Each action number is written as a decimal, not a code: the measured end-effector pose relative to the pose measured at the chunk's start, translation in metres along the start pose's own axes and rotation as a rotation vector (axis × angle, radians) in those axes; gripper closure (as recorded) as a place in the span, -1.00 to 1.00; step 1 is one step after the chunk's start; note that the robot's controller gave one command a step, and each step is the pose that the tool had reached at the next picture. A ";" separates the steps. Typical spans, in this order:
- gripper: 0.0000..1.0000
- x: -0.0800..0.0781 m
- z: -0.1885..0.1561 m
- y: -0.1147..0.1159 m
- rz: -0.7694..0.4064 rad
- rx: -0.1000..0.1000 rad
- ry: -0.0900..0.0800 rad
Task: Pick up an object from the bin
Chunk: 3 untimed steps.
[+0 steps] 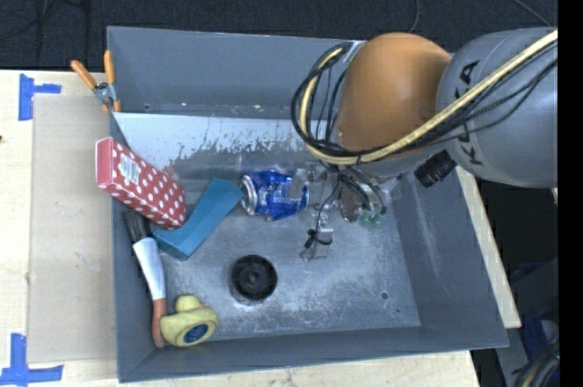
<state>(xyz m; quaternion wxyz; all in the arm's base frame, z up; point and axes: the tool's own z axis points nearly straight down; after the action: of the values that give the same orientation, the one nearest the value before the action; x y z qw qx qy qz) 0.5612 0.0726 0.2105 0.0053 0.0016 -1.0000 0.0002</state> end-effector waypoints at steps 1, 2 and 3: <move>-1.00 -0.001 -0.005 0.000 0.002 -0.001 -0.008; -1.00 0.024 0.063 0.028 -0.054 0.000 -0.007; -1.00 -0.032 0.070 0.018 0.022 -0.002 -0.005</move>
Offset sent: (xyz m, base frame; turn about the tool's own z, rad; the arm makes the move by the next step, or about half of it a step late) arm -0.0559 0.0611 -0.1405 -0.1137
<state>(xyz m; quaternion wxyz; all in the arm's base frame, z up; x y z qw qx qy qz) 0.5921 0.0908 0.1405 0.0027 -0.0093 -1.0000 -0.0005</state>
